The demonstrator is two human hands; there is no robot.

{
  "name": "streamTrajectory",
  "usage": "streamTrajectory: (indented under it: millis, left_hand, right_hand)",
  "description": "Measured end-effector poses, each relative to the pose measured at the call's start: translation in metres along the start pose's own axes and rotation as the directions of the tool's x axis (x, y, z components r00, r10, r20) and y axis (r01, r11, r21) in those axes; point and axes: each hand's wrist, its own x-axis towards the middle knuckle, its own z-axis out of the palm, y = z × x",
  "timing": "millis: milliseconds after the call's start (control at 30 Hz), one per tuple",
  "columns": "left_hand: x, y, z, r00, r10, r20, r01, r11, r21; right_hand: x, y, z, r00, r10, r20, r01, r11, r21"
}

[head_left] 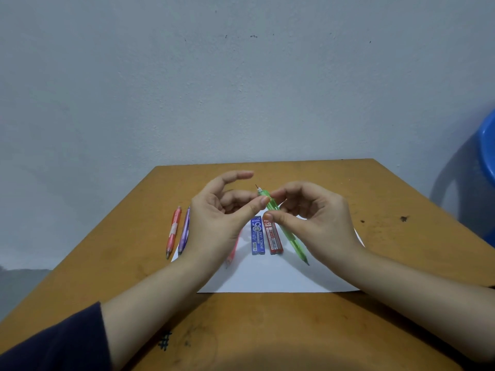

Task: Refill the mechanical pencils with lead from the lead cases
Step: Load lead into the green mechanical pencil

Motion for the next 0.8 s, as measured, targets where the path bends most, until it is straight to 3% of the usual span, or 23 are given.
streamTrajectory:
  millis: [533,800]
  left_hand:
    - [-0.0014,0.0009,-0.0018,0.997,0.075,0.017,-0.076,0.989,0.127]
    - [-0.0015,0.0005,-0.0006,0.999,0.041,0.016,-0.042,0.997,0.065]
  right_hand:
    - [0.0001,0.0008,0.0010,1.000,-0.010,0.020,0.010,1.000,0.008]
    - [-0.0003,0.0008,0.0005,1.000,-0.005,0.016,0.005,1.000,0.024]
